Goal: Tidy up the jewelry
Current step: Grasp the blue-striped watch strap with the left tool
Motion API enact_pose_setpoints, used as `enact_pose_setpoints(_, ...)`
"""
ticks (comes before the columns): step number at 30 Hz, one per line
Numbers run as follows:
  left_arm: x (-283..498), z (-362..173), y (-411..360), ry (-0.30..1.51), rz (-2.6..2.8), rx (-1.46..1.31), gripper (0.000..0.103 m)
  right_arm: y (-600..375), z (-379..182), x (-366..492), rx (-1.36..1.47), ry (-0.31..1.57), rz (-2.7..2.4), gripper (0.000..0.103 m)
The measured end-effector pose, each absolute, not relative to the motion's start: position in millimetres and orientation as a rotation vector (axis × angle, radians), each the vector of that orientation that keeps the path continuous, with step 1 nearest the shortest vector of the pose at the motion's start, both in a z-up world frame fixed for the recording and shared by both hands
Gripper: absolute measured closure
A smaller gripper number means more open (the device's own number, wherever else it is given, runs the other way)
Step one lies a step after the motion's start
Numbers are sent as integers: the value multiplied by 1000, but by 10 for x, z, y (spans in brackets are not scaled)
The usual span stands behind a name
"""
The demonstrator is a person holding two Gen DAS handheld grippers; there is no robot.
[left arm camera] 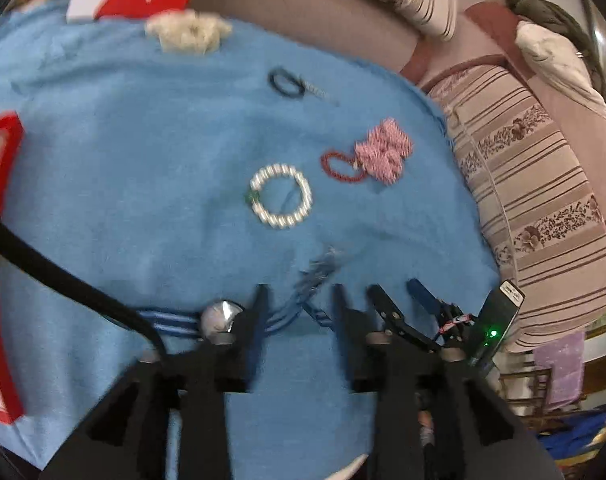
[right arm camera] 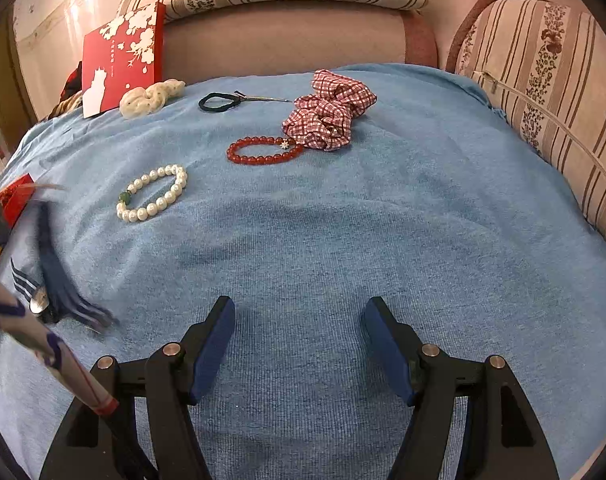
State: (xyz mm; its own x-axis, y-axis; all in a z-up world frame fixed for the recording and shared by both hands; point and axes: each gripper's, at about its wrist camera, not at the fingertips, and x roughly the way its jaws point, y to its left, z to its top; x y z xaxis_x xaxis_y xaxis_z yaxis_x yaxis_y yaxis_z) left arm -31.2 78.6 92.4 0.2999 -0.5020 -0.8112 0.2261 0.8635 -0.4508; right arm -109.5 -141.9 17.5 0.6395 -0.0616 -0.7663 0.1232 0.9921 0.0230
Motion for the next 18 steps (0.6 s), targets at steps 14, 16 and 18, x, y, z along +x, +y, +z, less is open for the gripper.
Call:
enact_pose_setpoints(14,-486,474,616,1115,-608,218,58,-1567,419,-947,325,872,107,29)
enact_pose_setpoints(16,-466,416,570,1135,-655,235,56,-1531,462,-730,386,901,192,29)
enact_pose_setpoints(18,-465,394,559,1128,-688,254,52,-1455,457,-525,411,928,244,30)
